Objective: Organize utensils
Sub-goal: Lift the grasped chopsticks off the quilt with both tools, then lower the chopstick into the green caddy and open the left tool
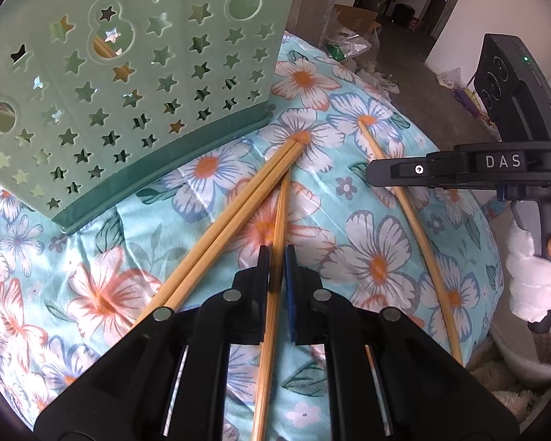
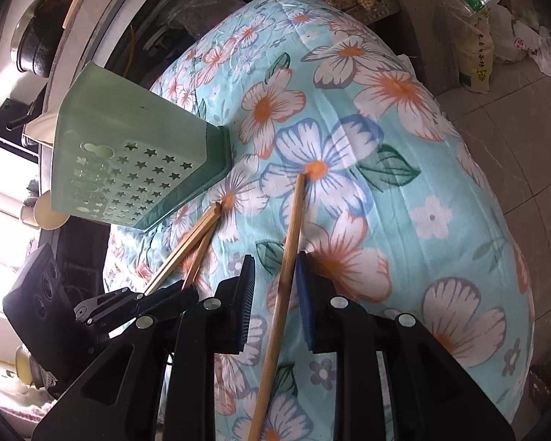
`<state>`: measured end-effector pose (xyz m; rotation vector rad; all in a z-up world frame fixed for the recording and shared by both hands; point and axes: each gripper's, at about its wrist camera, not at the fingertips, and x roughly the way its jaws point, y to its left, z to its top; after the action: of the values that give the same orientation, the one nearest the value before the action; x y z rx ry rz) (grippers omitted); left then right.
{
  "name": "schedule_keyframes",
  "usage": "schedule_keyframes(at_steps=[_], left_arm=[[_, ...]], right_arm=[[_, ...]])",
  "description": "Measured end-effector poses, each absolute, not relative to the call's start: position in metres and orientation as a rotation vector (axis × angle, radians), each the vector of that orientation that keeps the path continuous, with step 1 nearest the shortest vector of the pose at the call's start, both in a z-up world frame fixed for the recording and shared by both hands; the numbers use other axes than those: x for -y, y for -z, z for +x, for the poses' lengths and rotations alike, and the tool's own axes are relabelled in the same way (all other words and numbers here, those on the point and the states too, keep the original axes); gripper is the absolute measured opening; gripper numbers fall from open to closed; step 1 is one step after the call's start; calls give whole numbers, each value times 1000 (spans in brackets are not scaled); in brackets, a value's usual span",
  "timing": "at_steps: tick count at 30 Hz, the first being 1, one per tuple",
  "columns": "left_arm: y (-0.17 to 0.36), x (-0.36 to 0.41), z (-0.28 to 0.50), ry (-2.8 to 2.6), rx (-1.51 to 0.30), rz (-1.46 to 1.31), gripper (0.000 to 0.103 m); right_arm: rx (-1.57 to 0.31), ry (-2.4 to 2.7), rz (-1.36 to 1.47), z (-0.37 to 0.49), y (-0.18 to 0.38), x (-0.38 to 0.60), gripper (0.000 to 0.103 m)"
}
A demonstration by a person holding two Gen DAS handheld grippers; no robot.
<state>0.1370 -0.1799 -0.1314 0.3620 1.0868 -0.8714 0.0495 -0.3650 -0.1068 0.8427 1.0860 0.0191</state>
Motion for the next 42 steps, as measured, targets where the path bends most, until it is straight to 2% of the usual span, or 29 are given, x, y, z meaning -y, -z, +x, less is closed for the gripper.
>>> schedule_keyframes(at_steps=[6, 20, 34, 42], left_arm=[[132, 192, 146, 871, -1090, 384, 8], [118, 208, 138, 872, -1021, 424, 6], [46, 158, 135, 975, -932, 180, 6], [-7, 121, 138, 972, -773, 67, 6]], right_arm=[[-1066, 5, 874, 49, 110, 369, 9], [-977, -20, 904, 36, 90, 374, 7], [-875, -54, 896, 32, 56, 377, 7], [-807, -97, 854, 30, 27, 375, 7]])
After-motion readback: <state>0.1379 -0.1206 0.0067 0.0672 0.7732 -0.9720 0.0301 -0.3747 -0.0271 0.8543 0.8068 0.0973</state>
